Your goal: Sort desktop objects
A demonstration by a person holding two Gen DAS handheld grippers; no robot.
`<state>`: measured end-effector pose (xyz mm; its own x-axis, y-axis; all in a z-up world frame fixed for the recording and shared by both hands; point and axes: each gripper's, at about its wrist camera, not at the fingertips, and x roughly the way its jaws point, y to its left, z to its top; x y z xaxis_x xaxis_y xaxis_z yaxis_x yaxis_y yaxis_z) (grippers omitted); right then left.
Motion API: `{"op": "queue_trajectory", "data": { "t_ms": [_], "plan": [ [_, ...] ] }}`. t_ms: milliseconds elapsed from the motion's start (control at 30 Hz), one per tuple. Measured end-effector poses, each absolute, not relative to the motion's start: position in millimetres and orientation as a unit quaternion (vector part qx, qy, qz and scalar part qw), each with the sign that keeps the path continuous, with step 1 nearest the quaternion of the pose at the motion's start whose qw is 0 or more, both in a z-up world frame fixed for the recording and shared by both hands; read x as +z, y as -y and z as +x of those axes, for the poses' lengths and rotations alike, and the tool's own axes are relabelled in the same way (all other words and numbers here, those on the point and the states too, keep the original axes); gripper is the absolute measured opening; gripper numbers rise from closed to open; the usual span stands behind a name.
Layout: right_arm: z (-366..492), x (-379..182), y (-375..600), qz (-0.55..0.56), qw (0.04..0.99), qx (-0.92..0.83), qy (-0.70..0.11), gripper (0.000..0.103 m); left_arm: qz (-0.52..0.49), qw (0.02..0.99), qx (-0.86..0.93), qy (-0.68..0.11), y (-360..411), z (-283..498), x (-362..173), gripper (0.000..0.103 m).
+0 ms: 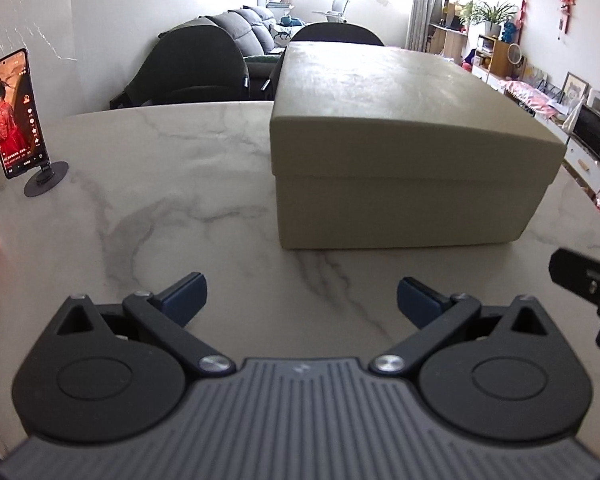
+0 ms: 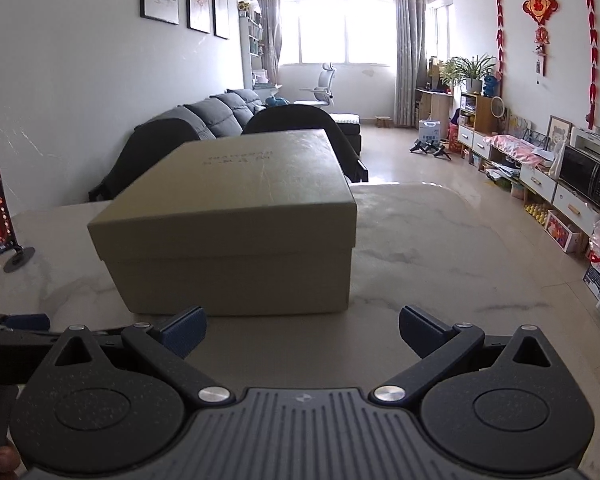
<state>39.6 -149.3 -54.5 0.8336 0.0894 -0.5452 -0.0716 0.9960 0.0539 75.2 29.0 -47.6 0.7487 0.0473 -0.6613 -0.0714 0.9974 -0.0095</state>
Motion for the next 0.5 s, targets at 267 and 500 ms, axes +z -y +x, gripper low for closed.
{"op": "queue_trajectory", "data": {
  "t_ms": [267,500],
  "plan": [
    [53.2,-83.1,145.3,0.017,0.95,0.032,-0.309,0.103,-0.014,0.933,0.031,-0.359,-24.0,83.7,-70.5,0.103],
    [72.1,-108.4,148.0,0.02,0.942,0.021,-0.336,0.103,0.011,0.928,0.033,-0.371,-15.3,86.0,-83.4,0.103]
  ]
}}
